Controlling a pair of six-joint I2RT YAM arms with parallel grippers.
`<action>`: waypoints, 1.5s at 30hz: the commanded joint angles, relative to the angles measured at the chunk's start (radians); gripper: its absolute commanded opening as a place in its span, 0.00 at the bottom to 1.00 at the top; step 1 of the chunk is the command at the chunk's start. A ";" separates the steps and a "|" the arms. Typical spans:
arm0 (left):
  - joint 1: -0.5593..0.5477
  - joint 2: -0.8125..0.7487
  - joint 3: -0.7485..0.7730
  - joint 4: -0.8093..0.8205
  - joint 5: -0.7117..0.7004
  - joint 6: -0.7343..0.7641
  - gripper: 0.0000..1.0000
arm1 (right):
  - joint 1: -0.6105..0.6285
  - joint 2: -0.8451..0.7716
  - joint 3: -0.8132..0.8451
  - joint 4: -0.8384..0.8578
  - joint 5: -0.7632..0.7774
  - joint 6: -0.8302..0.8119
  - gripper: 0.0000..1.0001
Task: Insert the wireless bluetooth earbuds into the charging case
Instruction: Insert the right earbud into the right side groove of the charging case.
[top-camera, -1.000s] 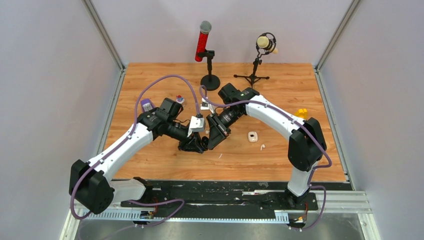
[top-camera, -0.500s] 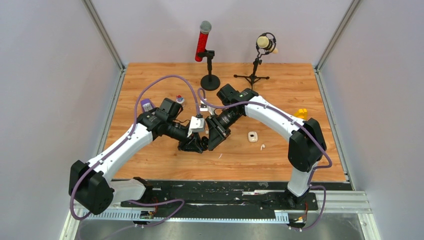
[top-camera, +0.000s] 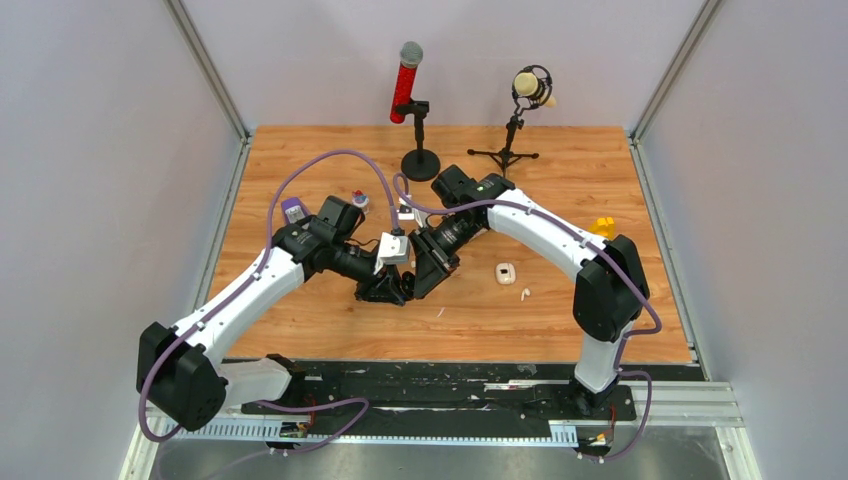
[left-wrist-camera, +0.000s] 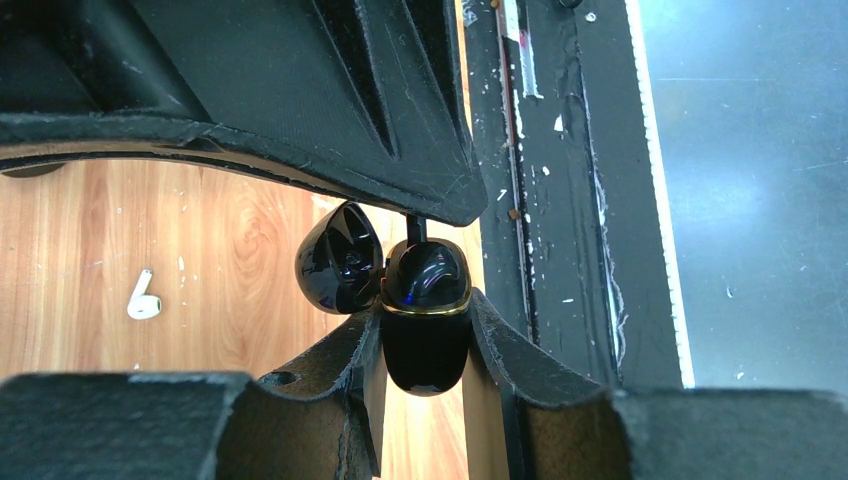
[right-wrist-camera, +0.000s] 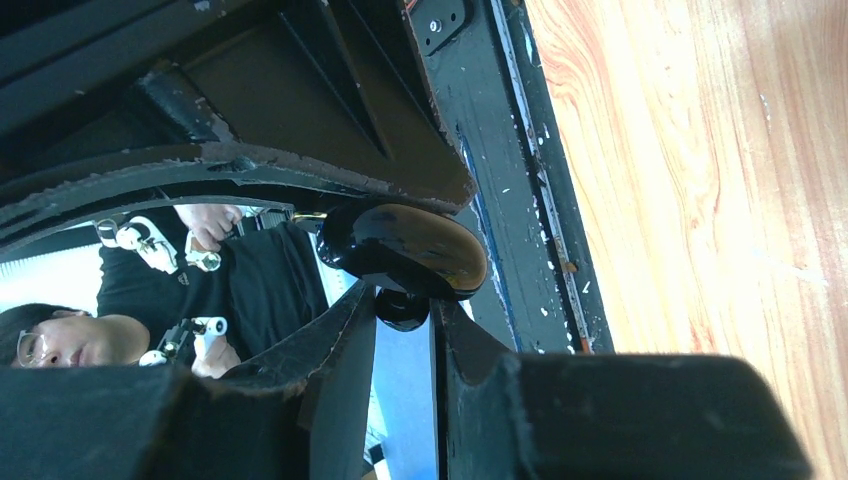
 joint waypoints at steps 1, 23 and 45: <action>-0.011 -0.028 0.011 0.029 0.077 0.019 0.00 | 0.010 0.011 0.053 0.058 -0.020 0.013 0.25; 0.035 -0.032 0.026 0.044 0.226 -0.009 0.00 | 0.025 -0.019 0.085 0.058 0.015 0.021 0.44; 0.093 -0.046 0.039 0.050 0.330 -0.029 0.00 | -0.031 -0.122 0.079 0.022 -0.067 -0.038 0.71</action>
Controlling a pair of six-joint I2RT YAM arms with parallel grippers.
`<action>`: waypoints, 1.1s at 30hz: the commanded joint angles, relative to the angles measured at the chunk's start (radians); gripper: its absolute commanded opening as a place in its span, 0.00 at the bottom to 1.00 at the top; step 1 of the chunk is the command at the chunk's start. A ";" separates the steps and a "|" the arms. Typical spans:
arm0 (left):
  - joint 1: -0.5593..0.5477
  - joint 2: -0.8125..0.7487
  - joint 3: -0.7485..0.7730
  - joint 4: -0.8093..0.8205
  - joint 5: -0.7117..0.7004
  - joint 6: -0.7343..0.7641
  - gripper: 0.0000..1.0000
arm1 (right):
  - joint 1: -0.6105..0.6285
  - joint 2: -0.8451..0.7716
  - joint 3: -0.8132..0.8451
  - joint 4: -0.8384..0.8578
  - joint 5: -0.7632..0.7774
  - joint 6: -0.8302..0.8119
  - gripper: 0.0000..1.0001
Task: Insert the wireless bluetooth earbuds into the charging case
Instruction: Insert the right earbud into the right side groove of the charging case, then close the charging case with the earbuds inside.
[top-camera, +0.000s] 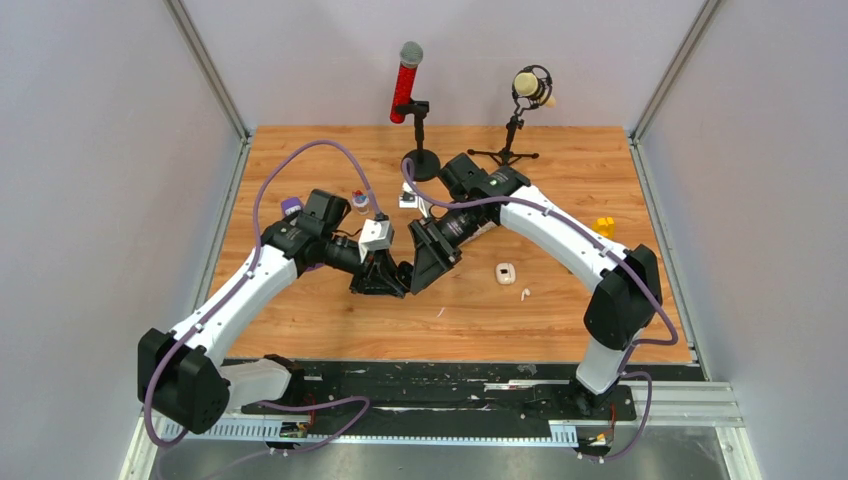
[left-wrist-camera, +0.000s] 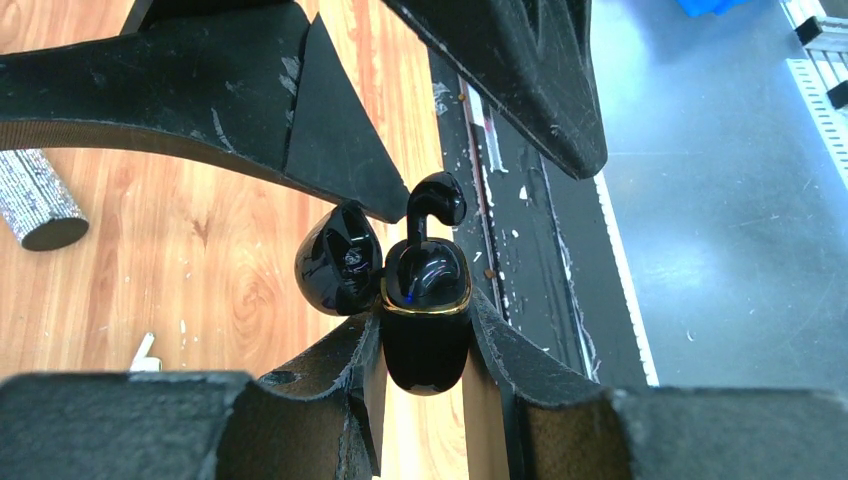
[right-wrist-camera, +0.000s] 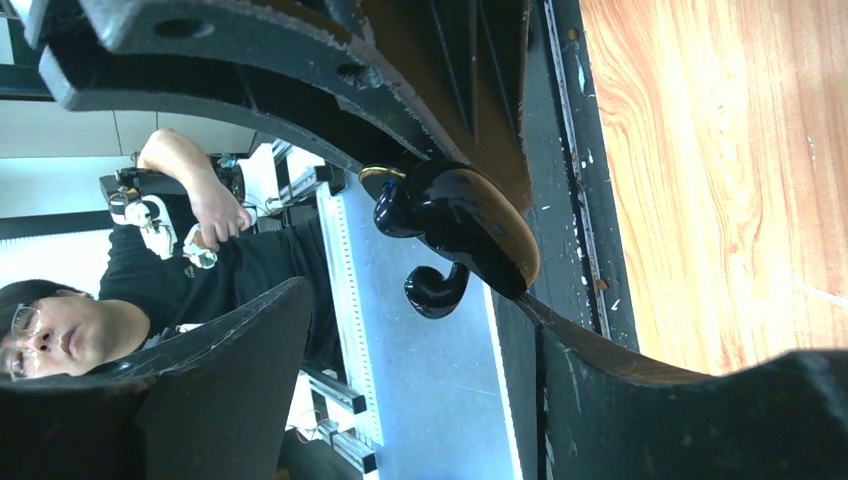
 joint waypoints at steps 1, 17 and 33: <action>0.001 -0.037 0.041 0.013 0.121 -0.012 0.00 | -0.022 -0.066 0.020 0.047 -0.010 -0.047 0.71; 0.065 -0.064 0.057 0.033 0.203 -0.072 0.00 | -0.053 -0.165 0.013 0.005 -0.037 -0.136 0.71; 0.139 0.078 0.268 -0.377 0.475 0.264 0.03 | -0.066 -0.388 -0.117 0.474 0.348 -0.266 0.71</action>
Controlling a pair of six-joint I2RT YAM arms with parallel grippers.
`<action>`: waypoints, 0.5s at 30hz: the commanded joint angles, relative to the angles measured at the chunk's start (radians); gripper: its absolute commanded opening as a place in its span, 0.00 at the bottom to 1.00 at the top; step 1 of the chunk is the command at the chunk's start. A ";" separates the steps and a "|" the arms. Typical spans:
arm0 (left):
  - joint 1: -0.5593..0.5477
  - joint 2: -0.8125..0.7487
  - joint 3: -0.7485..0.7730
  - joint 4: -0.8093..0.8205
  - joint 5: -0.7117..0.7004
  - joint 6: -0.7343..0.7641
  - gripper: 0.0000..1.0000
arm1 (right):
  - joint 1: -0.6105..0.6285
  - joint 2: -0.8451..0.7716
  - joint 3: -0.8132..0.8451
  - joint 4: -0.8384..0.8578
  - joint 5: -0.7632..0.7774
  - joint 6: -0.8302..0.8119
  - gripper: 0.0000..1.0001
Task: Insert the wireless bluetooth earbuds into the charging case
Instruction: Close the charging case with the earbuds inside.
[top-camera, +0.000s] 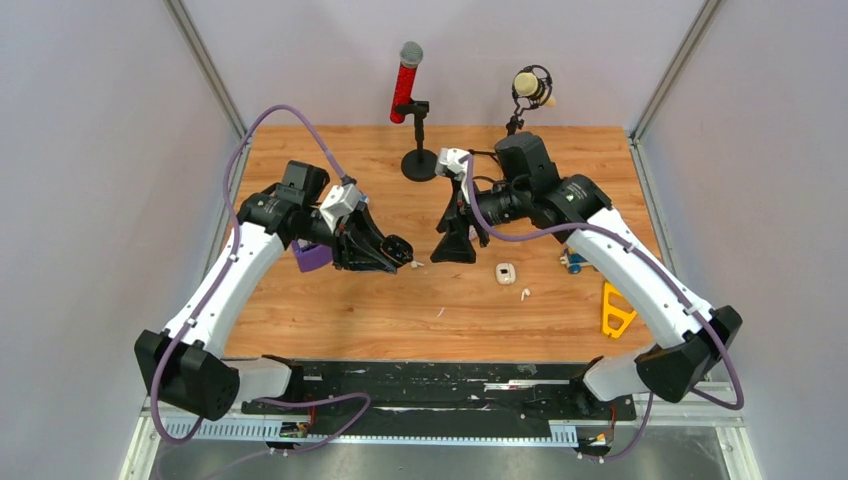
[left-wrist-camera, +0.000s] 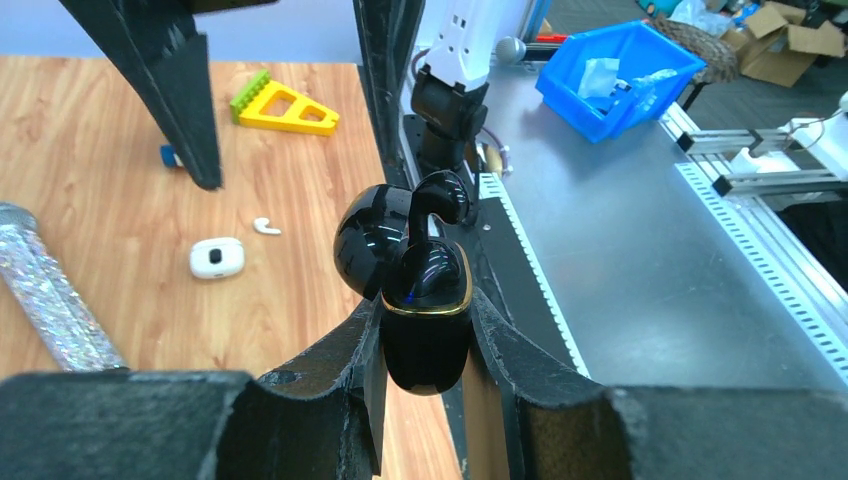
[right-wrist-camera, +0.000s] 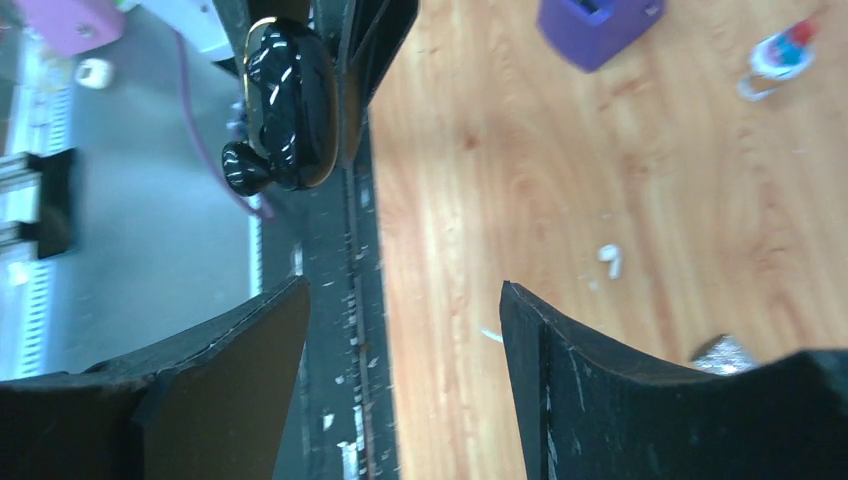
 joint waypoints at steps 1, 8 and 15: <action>0.007 0.026 0.000 -0.157 0.146 0.130 0.03 | -0.005 -0.078 -0.091 0.301 0.104 -0.002 0.70; 0.007 -0.025 -0.105 0.059 0.176 -0.033 0.02 | -0.011 -0.019 -0.021 0.336 -0.015 0.145 0.70; 0.007 -0.043 -0.163 0.138 0.183 -0.095 0.01 | -0.006 0.079 0.009 0.358 -0.108 0.252 0.67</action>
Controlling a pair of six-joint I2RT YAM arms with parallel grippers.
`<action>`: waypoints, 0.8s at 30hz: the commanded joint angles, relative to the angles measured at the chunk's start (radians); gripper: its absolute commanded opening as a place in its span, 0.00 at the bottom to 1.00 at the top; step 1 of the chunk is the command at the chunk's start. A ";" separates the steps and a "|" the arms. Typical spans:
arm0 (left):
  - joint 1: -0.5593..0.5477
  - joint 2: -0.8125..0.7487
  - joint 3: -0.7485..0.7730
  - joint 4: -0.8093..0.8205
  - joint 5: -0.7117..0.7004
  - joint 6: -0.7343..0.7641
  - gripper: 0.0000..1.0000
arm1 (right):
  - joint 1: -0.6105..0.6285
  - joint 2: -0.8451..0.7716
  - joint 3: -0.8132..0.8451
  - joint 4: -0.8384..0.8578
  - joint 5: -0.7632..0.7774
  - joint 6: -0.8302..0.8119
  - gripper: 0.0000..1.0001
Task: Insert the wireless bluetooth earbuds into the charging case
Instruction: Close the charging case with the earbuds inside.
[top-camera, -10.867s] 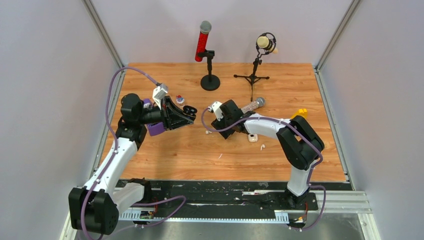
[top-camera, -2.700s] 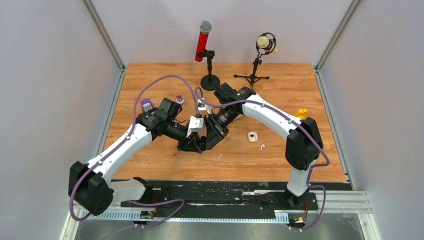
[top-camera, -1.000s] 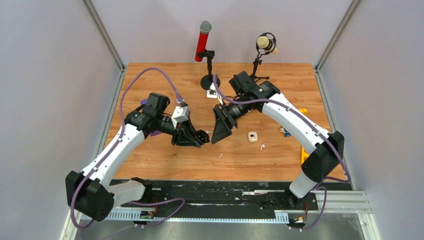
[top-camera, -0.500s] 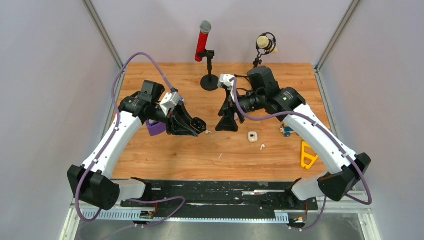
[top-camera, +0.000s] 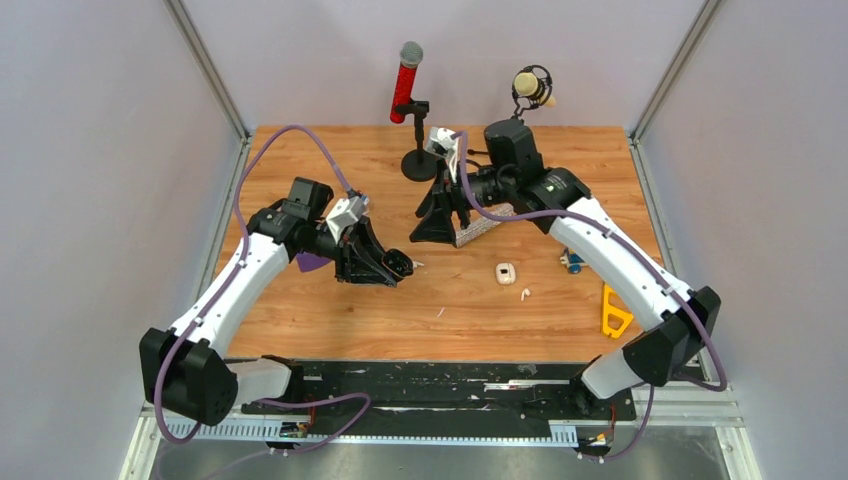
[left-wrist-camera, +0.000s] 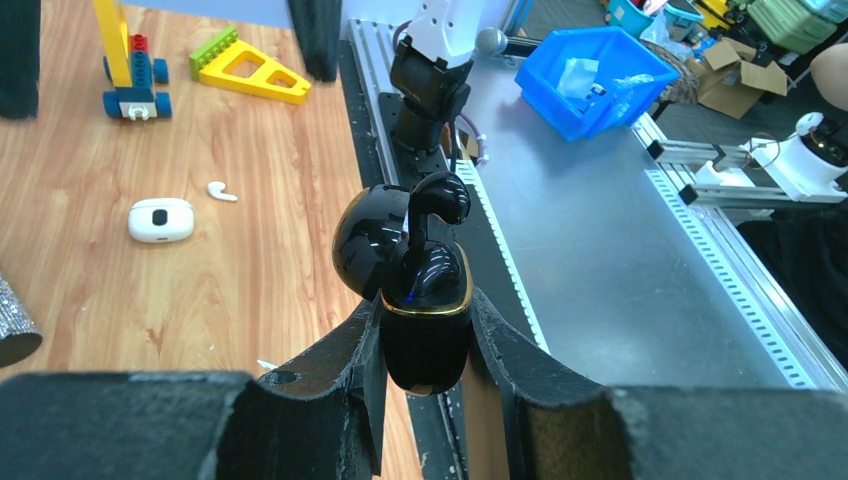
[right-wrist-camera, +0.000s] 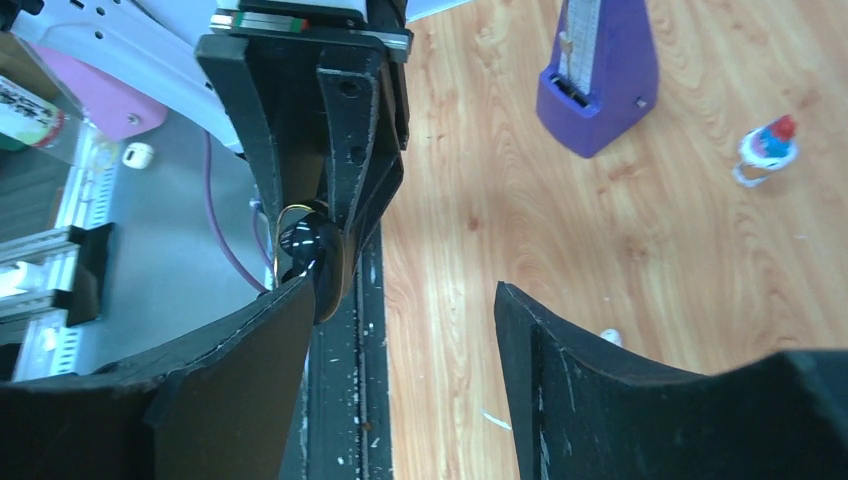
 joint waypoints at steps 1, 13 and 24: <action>0.004 -0.038 -0.014 0.075 0.168 -0.050 0.01 | 0.003 0.049 0.031 0.055 -0.079 0.083 0.67; 0.004 -0.043 -0.026 0.089 0.168 -0.053 0.00 | 0.047 0.020 -0.050 0.073 -0.127 0.073 0.68; 0.004 -0.044 -0.025 0.093 0.168 -0.057 0.00 | 0.076 0.018 -0.066 0.073 -0.079 0.057 0.68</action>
